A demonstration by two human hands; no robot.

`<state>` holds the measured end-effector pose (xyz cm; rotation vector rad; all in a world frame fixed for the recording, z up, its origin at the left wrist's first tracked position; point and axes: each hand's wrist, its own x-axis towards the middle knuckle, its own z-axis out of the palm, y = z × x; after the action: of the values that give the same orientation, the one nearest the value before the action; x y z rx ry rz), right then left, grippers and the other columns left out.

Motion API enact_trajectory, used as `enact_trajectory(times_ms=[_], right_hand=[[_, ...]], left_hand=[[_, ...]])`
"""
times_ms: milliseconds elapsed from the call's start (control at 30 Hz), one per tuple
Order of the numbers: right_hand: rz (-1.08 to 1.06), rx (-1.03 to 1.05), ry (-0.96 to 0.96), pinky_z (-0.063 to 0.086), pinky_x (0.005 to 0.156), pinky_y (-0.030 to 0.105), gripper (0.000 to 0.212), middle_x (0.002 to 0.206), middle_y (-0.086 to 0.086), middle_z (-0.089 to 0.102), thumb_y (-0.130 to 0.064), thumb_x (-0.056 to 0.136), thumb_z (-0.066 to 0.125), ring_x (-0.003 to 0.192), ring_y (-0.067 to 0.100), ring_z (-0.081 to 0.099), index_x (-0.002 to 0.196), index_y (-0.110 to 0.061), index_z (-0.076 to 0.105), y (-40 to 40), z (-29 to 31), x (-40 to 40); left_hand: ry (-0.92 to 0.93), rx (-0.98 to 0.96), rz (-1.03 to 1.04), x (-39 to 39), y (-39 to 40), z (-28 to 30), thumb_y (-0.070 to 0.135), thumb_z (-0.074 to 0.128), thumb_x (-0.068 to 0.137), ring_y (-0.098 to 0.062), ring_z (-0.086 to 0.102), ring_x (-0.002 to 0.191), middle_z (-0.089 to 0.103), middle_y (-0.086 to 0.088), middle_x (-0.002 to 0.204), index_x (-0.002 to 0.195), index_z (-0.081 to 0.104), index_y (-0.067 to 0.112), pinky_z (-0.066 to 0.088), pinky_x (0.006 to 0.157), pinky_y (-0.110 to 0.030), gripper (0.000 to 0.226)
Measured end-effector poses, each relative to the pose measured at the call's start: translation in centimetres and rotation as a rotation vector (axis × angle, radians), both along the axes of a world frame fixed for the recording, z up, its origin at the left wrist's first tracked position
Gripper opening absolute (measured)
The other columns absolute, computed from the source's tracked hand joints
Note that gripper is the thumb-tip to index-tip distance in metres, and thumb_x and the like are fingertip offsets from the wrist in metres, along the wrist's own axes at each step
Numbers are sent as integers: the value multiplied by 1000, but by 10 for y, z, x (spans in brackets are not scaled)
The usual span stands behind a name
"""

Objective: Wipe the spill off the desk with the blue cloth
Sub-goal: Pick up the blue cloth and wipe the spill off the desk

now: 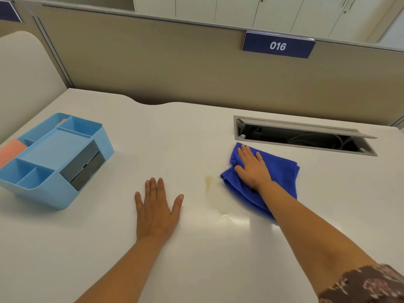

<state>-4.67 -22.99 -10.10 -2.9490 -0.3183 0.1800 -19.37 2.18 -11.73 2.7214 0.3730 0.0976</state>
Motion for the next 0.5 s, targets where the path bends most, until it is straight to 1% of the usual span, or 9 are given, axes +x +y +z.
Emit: enact_trajectory(times_ms=[67,167,233,333,400,500], right_hand=[[40,-8,-1,-5,120,37,61,160,2,-2,-31,97,30,147,13,-3,150,-14,4,18,1,14],[208,17,10,-6,119,33,61,160,0,-2,-28,96,30,146,10,-3,150,-17,4,53,-1,16],[349,56,22,-8,118,31,60,159,-2,-1,-25,95,31,146,9,-3,150,-18,6,72,-2,6],[524,54,31,-8,119,32,61,159,-1,0,-21,94,34,146,10,-4,150,-18,8,84,-4,-16],[618,56,38,-9,119,31,62,159,-2,1,-19,93,37,146,11,-5,149,-18,9,82,-3,-35],[731,74,67,-10,118,31,65,159,0,2,-17,91,39,146,12,-5,149,-17,11,73,-1,-69]], left_hand=[[-6,5,0,0,0,-1,59,17,89,-15,-6,146,2,-5,159,148,3,14,-9,117,-41,76],[-19,-7,-6,1,1,-2,57,19,89,-16,-4,146,5,-6,159,148,6,14,-7,118,-39,74],[-52,-78,-1,3,2,-1,52,24,91,-17,1,146,10,-7,158,147,9,13,-4,119,-36,70],[-116,-189,11,7,4,1,44,31,93,-18,8,146,18,-9,156,147,14,11,1,118,-31,65],[-155,-258,22,8,5,3,41,35,93,-20,11,145,21,-9,155,146,16,11,3,117,-30,64],[-164,-338,58,7,5,3,41,37,93,-23,13,144,22,-9,155,147,17,14,6,116,-31,63]])
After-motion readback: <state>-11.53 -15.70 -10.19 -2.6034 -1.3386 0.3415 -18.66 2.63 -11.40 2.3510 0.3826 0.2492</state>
